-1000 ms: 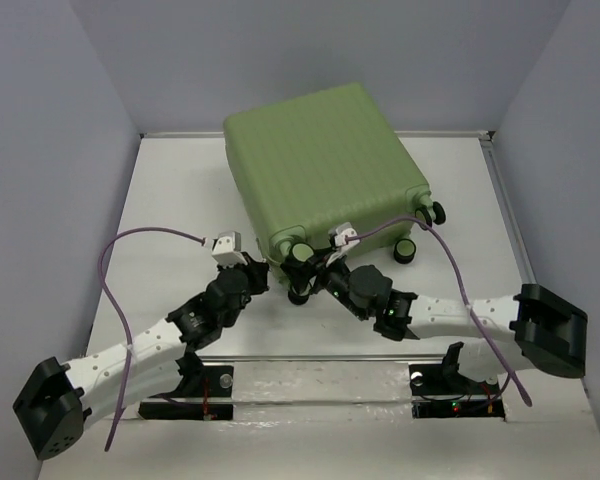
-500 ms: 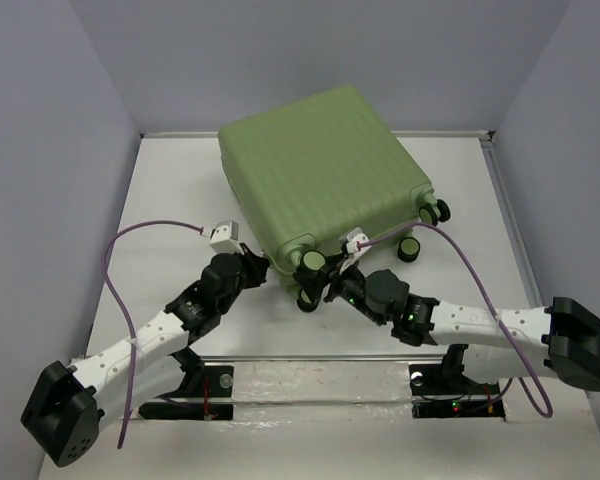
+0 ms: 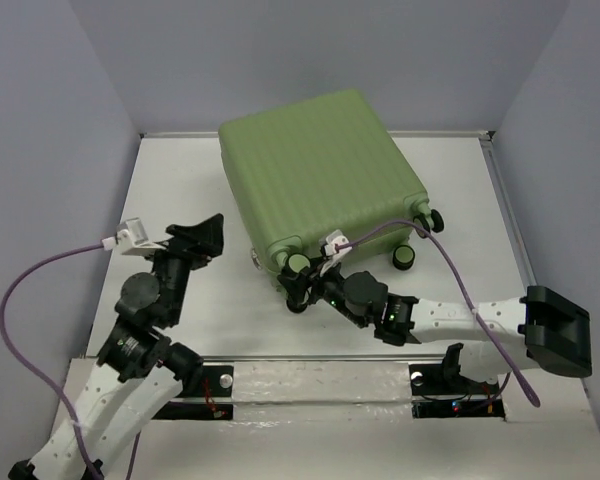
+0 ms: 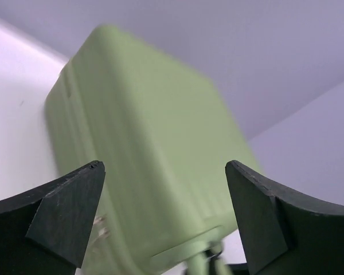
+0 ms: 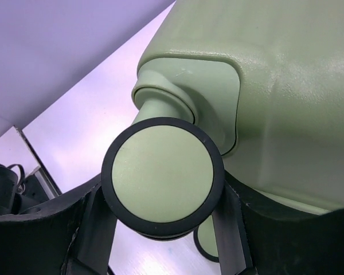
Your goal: Pack the luggage
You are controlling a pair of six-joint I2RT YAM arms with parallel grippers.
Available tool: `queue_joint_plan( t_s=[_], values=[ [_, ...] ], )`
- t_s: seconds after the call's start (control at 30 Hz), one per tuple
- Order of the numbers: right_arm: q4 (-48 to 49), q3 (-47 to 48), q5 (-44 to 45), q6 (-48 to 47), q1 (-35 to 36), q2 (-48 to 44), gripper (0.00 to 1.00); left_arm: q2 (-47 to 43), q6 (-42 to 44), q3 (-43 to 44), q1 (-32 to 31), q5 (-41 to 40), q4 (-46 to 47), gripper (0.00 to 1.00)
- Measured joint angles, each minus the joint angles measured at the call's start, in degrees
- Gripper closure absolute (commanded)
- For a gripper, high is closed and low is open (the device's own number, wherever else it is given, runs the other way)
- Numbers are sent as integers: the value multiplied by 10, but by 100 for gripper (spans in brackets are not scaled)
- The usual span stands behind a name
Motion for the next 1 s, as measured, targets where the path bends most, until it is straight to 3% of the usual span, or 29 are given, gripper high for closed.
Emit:
queue_joint_plan(
  t_s=[0.07,0.1,0.17,0.2,0.27,0.47,0.63,0.83,1.0],
  values=[
    [-3,20,5,-3,10,20,93,-16,7,68,0,4,-14,1],
    [-8,30,8,-7,16,28,87,-17,11,88,0,11,-15,1],
    [-19,53,23,-17,28,48,57,-17,19,122,0,30,-25,1],
    [-26,62,29,-20,33,54,30,-17,23,133,0,43,-31,1],
    [-67,94,42,-29,44,65,0,-17,29,144,0,60,-48,1],
    [-222,141,66,-32,73,-11,0,-19,52,157,0,109,-108,1],
    [-351,166,94,-39,81,-184,0,-33,76,163,0,141,-111,1],
    [-396,182,151,-70,81,-372,0,-34,108,190,0,155,-97,1],
    [-397,176,196,-85,81,-452,0,-34,123,194,0,158,-90,1]
  ],
)
